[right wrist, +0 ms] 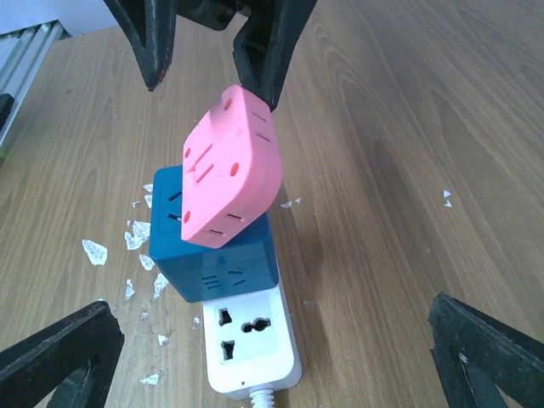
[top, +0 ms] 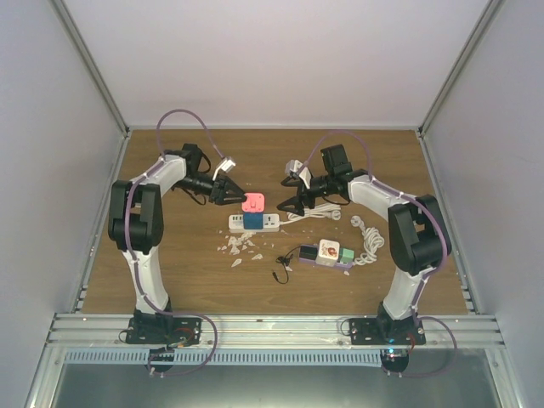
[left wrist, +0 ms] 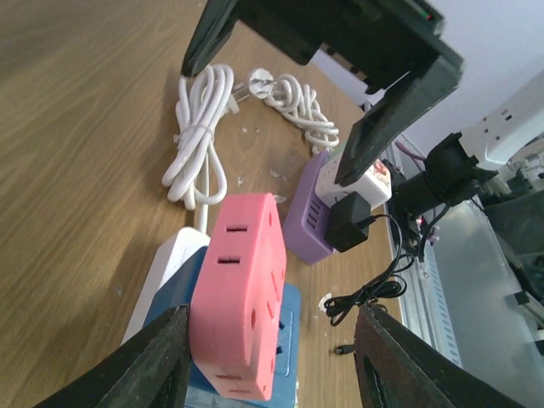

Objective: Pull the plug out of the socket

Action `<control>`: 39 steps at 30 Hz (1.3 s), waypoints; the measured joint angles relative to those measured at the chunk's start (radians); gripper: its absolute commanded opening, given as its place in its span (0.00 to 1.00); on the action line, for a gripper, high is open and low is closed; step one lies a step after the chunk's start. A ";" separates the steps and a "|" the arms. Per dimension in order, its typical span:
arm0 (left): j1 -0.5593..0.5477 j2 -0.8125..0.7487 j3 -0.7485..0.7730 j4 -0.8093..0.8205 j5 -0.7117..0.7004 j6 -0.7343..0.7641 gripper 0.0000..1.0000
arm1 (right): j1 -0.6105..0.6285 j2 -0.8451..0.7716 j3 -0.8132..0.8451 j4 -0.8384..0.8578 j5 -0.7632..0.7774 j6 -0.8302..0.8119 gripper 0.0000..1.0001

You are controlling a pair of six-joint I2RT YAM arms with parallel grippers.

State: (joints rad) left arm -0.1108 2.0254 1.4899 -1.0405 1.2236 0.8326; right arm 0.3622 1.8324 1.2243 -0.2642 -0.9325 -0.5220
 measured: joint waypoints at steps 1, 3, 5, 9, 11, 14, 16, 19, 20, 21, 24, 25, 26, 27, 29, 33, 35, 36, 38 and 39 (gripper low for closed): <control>0.000 -0.008 0.000 0.000 0.002 0.008 0.52 | 0.000 0.001 0.001 0.000 -0.005 0.000 1.00; 0.000 -0.026 -0.002 0.001 0.007 0.028 0.51 | 0.000 0.005 0.003 0.002 -0.013 0.002 1.00; 0.000 -0.039 -0.004 0.002 0.007 0.042 0.51 | 0.002 0.013 0.011 0.003 -0.016 0.004 1.00; -0.002 -0.050 -0.011 0.002 0.005 0.068 0.48 | 0.006 0.016 0.018 0.003 -0.023 0.003 1.00; -0.003 -0.051 -0.015 0.001 0.003 0.079 0.47 | 0.010 0.016 0.021 0.003 -0.028 0.003 1.00; -0.007 -0.054 -0.024 0.001 -0.004 0.098 0.47 | 0.018 0.019 0.033 0.003 -0.039 0.000 1.00; -0.011 -0.063 -0.037 0.005 -0.014 0.105 0.46 | 0.025 0.021 0.037 0.004 -0.043 -0.004 0.99; -0.022 -0.095 -0.071 0.031 -0.047 0.107 0.45 | 0.037 0.021 0.036 0.005 -0.046 -0.007 1.00; -0.029 -0.110 -0.083 0.043 -0.064 0.107 0.45 | 0.042 0.021 0.036 0.011 -0.047 -0.008 0.99; -0.036 -0.125 -0.094 0.057 -0.078 0.106 0.45 | 0.048 0.021 0.035 0.020 -0.047 -0.008 1.00; -0.055 -0.170 -0.120 0.104 -0.123 0.104 0.44 | 0.063 0.021 0.026 0.052 -0.044 -0.008 1.00; -0.060 -0.181 -0.126 0.117 -0.137 0.104 0.43 | 0.069 0.021 0.021 0.065 -0.042 -0.008 1.00; -0.065 -0.188 -0.128 0.125 -0.148 0.105 0.43 | 0.075 0.021 0.014 0.080 -0.038 -0.007 1.00; -0.069 -0.194 -0.130 0.138 -0.160 0.109 0.42 | 0.080 0.021 0.009 0.092 -0.034 -0.008 1.00; -0.076 -0.203 -0.137 0.160 -0.185 0.119 0.40 | 0.092 0.021 -0.006 0.121 -0.024 -0.007 1.00; -0.099 -0.220 -0.159 0.212 -0.246 0.138 0.37 | 0.114 0.028 -0.036 0.193 0.001 -0.004 1.00; -0.107 -0.230 -0.169 0.229 -0.267 0.148 0.36 | 0.123 0.031 -0.060 0.232 0.016 -0.003 1.00; -0.109 -0.236 -0.173 0.238 -0.280 0.154 0.35 | 0.127 0.034 -0.069 0.246 0.019 -0.003 1.00; -0.114 -0.241 -0.173 0.248 -0.291 0.161 0.32 | 0.132 0.044 -0.079 0.275 0.024 0.001 1.00; -0.116 -0.243 -0.174 0.253 -0.294 0.165 0.31 | 0.133 0.048 -0.080 0.285 0.026 0.003 1.00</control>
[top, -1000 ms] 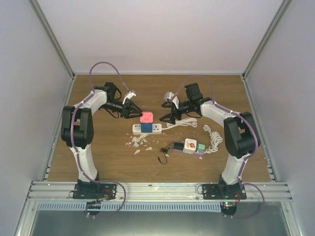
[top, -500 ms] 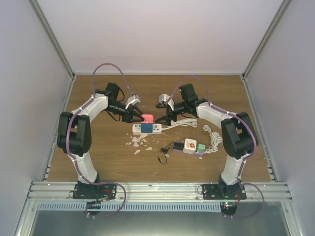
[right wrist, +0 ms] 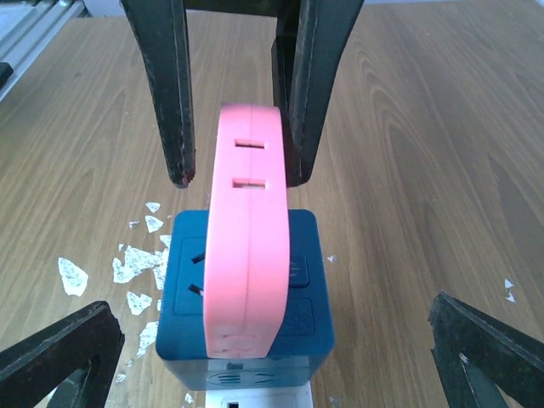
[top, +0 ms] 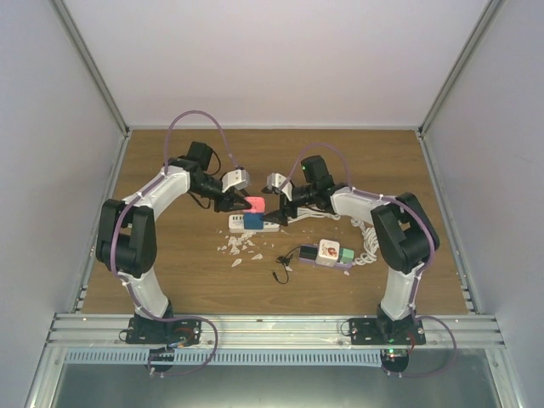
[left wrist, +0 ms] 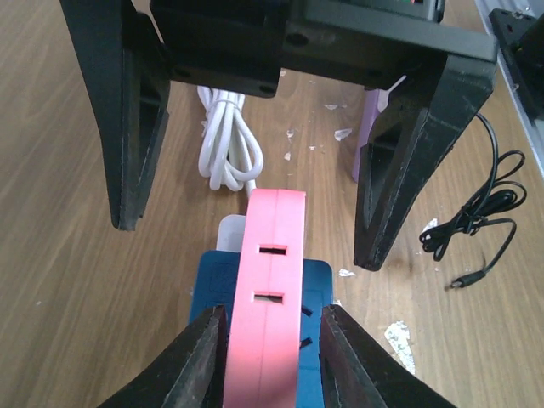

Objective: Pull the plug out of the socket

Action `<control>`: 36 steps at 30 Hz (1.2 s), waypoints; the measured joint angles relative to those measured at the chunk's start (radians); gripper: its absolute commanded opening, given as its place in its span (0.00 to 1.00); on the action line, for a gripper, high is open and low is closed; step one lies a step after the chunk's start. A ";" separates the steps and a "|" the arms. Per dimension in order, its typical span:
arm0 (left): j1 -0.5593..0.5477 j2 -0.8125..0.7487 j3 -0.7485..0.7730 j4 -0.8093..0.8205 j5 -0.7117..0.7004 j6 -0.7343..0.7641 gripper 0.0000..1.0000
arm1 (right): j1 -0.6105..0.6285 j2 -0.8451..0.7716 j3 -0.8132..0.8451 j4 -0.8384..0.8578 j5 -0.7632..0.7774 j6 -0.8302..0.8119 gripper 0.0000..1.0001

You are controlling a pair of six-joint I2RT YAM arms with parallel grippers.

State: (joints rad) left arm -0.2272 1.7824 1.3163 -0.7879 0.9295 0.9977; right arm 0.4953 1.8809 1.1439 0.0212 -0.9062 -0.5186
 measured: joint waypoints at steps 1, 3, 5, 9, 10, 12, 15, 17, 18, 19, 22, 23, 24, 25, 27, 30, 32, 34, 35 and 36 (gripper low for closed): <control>-0.001 -0.003 0.000 0.005 -0.006 0.008 0.31 | 0.001 0.005 -0.003 0.012 0.002 0.001 1.00; -0.004 -0.009 -0.002 0.014 -0.012 0.020 0.30 | 0.001 0.011 -0.016 0.042 0.006 0.004 1.00; -0.008 -0.014 -0.006 0.018 -0.016 0.033 0.30 | 0.001 0.013 -0.040 0.072 0.008 0.011 1.00; -0.018 -0.021 -0.016 0.019 -0.023 0.058 0.30 | 0.001 0.014 -0.098 0.157 0.008 0.035 0.99; -0.019 -0.021 -0.017 0.019 -0.026 0.063 0.30 | 0.001 0.014 -0.117 0.187 0.008 0.043 0.98; -0.021 -0.021 -0.020 0.020 -0.031 0.072 0.29 | 0.001 0.016 -0.154 0.252 0.008 0.066 0.98; -0.020 -0.022 -0.027 0.023 -0.035 0.082 0.29 | 0.001 0.027 -0.189 0.343 0.007 0.104 0.98; -0.020 -0.022 -0.033 0.022 -0.037 0.088 0.29 | 0.001 0.042 -0.203 0.411 0.007 0.132 0.98; -0.020 -0.022 -0.035 0.022 -0.038 0.091 0.29 | 0.001 0.051 -0.204 0.442 0.006 0.142 0.98; -0.020 -0.022 -0.035 0.021 -0.039 0.093 0.29 | 0.001 0.059 -0.205 0.465 0.006 0.150 0.97; -0.020 -0.022 -0.035 0.019 -0.039 0.095 0.29 | 0.001 0.091 -0.205 0.542 -0.002 0.167 0.94; -0.020 -0.022 -0.035 0.018 -0.040 0.095 0.29 | 0.001 0.098 -0.205 0.559 -0.007 0.169 0.93; -0.020 -0.023 -0.035 0.016 -0.040 0.095 0.29 | 0.002 0.109 -0.205 0.576 -0.014 0.174 0.93; -0.020 -0.023 -0.035 0.015 -0.041 0.095 0.29 | 0.002 0.116 -0.205 0.589 -0.021 0.177 0.92; -0.020 -0.023 -0.035 0.014 -0.045 0.095 0.29 | 0.005 0.124 -0.206 0.611 -0.031 0.177 0.91; -0.020 -0.025 -0.035 0.012 -0.050 0.100 0.29 | 0.012 0.135 -0.206 0.641 -0.044 0.175 0.89; -0.020 -0.026 -0.035 0.010 -0.052 0.106 0.29 | 0.018 0.144 -0.206 0.660 -0.050 0.176 0.89; -0.020 -0.026 -0.035 0.010 -0.053 0.113 0.28 | 0.024 0.153 -0.206 0.670 -0.057 0.176 0.88; -0.020 -0.026 -0.035 0.010 -0.053 0.114 0.29 | 0.026 0.158 -0.206 0.676 -0.061 0.177 0.87; -0.021 -0.026 -0.035 0.010 -0.053 0.117 0.28 | 0.027 0.163 -0.206 0.678 -0.064 0.177 0.87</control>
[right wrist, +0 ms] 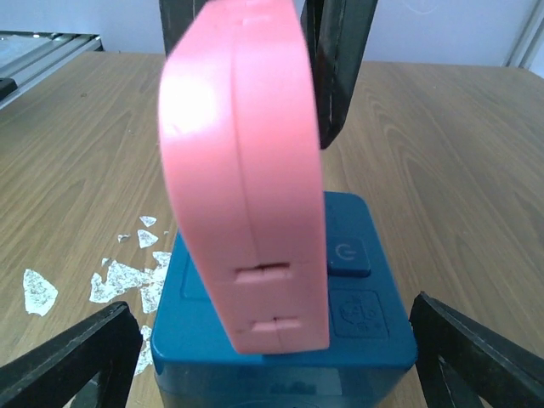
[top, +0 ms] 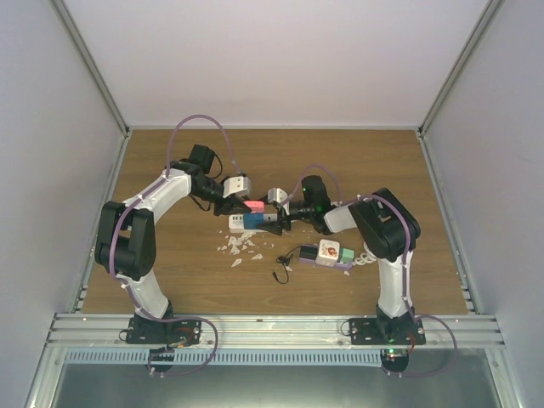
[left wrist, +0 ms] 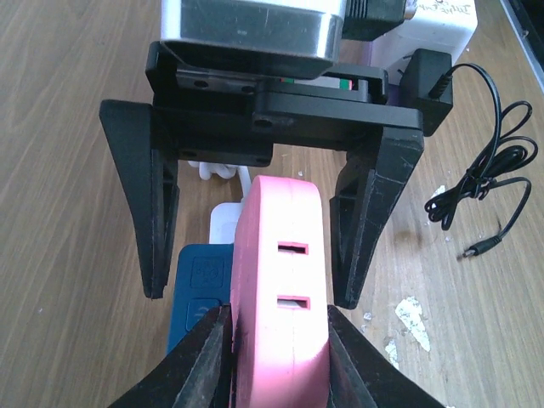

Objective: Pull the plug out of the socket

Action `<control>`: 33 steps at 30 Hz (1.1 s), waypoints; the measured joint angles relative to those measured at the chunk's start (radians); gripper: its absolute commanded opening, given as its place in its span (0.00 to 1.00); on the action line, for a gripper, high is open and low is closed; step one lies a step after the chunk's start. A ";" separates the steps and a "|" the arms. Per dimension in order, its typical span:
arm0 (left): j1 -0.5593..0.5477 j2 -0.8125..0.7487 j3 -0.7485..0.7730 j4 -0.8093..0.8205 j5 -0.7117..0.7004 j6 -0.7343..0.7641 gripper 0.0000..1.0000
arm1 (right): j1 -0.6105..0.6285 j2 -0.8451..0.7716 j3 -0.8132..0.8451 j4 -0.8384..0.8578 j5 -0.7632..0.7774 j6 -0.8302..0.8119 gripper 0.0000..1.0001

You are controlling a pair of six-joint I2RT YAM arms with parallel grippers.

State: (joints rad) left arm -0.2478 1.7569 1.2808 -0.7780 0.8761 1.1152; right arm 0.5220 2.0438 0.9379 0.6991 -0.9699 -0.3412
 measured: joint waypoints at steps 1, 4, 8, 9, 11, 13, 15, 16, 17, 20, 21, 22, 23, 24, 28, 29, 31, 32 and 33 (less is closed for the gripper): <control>0.000 0.000 0.000 0.000 0.000 0.002 0.28 | 0.001 0.003 0.000 -0.001 -0.001 0.001 0.86; 0.000 0.000 0.000 0.000 -0.003 0.013 0.28 | 0.001 0.014 0.000 0.005 0.000 0.002 0.83; 0.000 0.000 0.000 0.001 -0.005 0.023 0.26 | 0.002 0.017 -0.003 0.019 0.002 0.014 0.78; -0.001 0.000 0.000 0.002 -0.005 0.023 0.25 | 0.002 0.017 -0.003 0.025 0.002 0.018 0.76; -0.003 -0.001 0.000 0.004 -0.006 0.023 0.24 | 0.002 0.018 -0.003 0.034 0.003 0.025 0.72; -0.006 -0.002 0.000 0.005 -0.008 0.023 0.22 | 0.002 0.021 -0.003 0.040 0.001 0.032 0.67; -0.008 -0.004 0.000 0.010 -0.013 0.023 0.21 | 0.003 0.026 -0.003 0.046 -0.005 0.042 0.64; -0.008 -0.005 0.000 0.010 -0.014 0.023 0.20 | 0.003 0.027 -0.003 0.051 -0.007 0.044 0.63; -0.008 -0.007 0.000 0.011 -0.016 0.024 0.19 | 0.004 0.028 -0.003 0.055 -0.007 0.046 0.62; -0.008 -0.011 0.000 0.013 -0.023 0.031 0.16 | 0.005 0.031 -0.003 0.065 -0.007 0.051 0.60; -0.008 -0.013 0.000 0.012 -0.024 0.031 0.15 | 0.005 0.032 -0.003 0.068 -0.006 0.051 0.59; -0.008 -0.014 0.000 0.012 -0.025 0.033 0.15 | 0.006 0.032 -0.003 0.070 -0.005 0.051 0.58; -0.008 -0.016 0.000 0.012 -0.025 0.036 0.14 | 0.006 0.032 -0.003 0.072 -0.004 0.051 0.57; -0.006 -0.019 -0.002 0.013 -0.025 0.039 0.14 | 0.006 0.032 -0.003 0.075 -0.004 0.051 0.55; 0.002 -0.033 -0.017 0.027 -0.021 0.041 0.13 | 0.008 0.032 -0.003 0.085 0.000 0.051 0.49; 0.003 -0.036 -0.021 0.031 -0.019 0.043 0.13 | 0.008 0.032 -0.003 0.087 0.000 0.051 0.47; 0.008 -0.043 -0.028 0.036 -0.016 0.048 0.12 | 0.009 0.032 -0.003 0.087 0.000 0.051 0.44; 0.008 -0.046 -0.031 0.038 -0.014 0.050 0.12 | 0.010 0.032 -0.003 0.087 0.000 0.051 0.43; 0.008 -0.049 -0.034 0.040 -0.013 0.052 0.12 | 0.010 0.032 -0.003 0.087 0.000 0.051 0.42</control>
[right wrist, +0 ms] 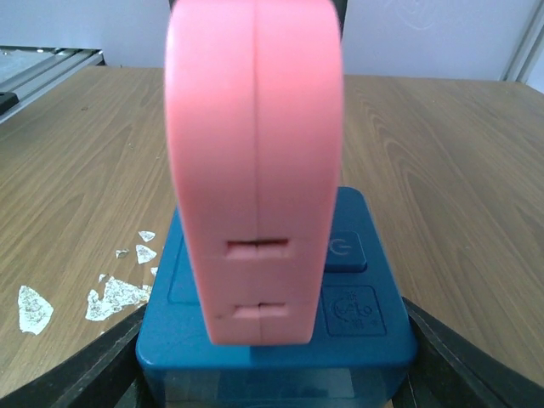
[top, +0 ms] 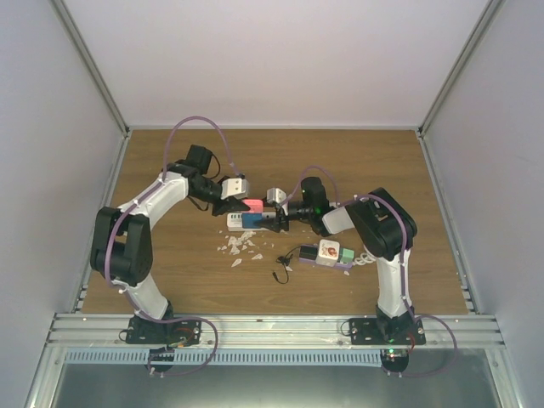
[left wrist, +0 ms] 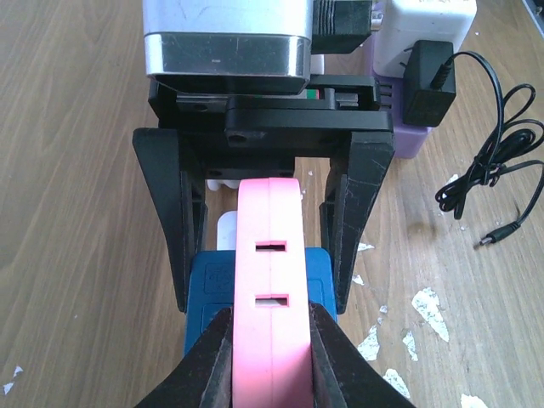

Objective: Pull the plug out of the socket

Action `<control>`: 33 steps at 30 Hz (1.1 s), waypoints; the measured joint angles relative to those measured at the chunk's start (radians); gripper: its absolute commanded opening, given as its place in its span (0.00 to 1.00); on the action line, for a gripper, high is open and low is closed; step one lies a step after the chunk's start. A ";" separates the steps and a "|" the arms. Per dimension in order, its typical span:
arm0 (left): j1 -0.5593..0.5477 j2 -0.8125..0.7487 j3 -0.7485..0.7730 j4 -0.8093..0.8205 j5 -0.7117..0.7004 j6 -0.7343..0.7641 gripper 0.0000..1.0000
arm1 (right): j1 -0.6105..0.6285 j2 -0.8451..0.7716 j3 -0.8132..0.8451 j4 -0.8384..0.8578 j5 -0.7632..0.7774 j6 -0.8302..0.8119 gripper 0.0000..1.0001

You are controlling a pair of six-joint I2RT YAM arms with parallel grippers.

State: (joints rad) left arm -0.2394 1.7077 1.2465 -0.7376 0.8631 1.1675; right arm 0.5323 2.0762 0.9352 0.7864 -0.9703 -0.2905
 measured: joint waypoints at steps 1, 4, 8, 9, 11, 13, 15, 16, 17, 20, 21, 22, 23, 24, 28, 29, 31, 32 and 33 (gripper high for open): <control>0.001 -0.003 -0.003 0.002 0.001 0.003 0.11 | 0.000 0.000 0.000 0.000 0.000 0.000 0.41; 0.005 -0.008 -0.006 0.006 0.018 0.010 0.10 | 0.000 0.000 0.003 -0.009 0.004 -0.001 0.39; 0.011 -0.028 -0.006 0.014 0.066 0.016 0.09 | 0.000 0.006 0.016 -0.038 0.010 -0.008 0.36; 0.011 -0.030 -0.005 0.013 0.077 0.018 0.09 | 0.000 0.006 0.021 -0.048 0.010 -0.009 0.36; 0.011 -0.031 -0.005 0.012 0.092 0.022 0.09 | 0.000 0.007 0.029 -0.064 0.009 -0.013 0.36; 0.011 -0.031 -0.005 0.011 0.099 0.027 0.09 | 0.000 0.007 0.032 -0.071 0.008 -0.016 0.37; 0.011 -0.031 -0.005 0.008 0.103 0.033 0.09 | 0.000 0.007 0.033 -0.073 0.007 -0.017 0.41; 0.013 -0.031 -0.004 0.004 0.104 0.038 0.09 | -0.001 0.007 0.033 -0.073 0.007 -0.018 0.43; 0.016 -0.031 -0.002 -0.003 0.105 0.041 0.09 | -0.001 0.007 0.033 -0.073 0.007 -0.019 0.46; 0.027 -0.031 0.011 -0.026 0.106 0.055 0.09 | -0.001 0.007 0.033 -0.073 0.006 -0.018 0.58; 0.033 -0.031 0.014 -0.032 0.106 0.058 0.09 | -0.002 0.007 0.033 -0.073 0.006 -0.018 0.65; 0.040 -0.031 0.016 -0.038 0.106 0.063 0.09 | -0.002 0.007 0.033 -0.072 0.006 -0.018 0.72; 0.047 -0.031 0.017 -0.043 0.105 0.066 0.09 | -0.002 0.007 0.033 -0.072 0.005 -0.018 0.79; 0.053 -0.031 0.017 -0.048 0.105 0.069 0.09 | -0.002 0.007 0.033 -0.072 0.007 -0.019 0.85; 0.069 -0.031 0.024 -0.068 0.104 0.071 0.09 | -0.003 0.007 0.032 -0.092 0.016 -0.013 0.99; 0.071 -0.031 0.028 -0.070 0.105 0.068 0.10 | -0.004 0.006 0.032 -0.096 0.018 -0.011 0.99; 0.075 -0.031 0.035 -0.071 0.106 0.051 0.10 | -0.005 0.005 0.032 -0.107 0.021 -0.007 1.00; 0.078 -0.031 0.039 -0.071 0.108 0.039 0.11 | -0.005 0.000 0.032 -0.116 0.023 -0.007 1.00; 0.078 -0.032 0.044 -0.071 0.111 0.025 0.11 | -0.005 -0.006 0.032 -0.124 0.023 -0.007 1.00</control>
State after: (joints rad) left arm -0.1612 1.6760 1.2903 -0.8085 0.9745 1.1927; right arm 0.5274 2.0705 0.9672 0.6621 -0.9478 -0.2974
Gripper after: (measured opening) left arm 0.175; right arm 0.994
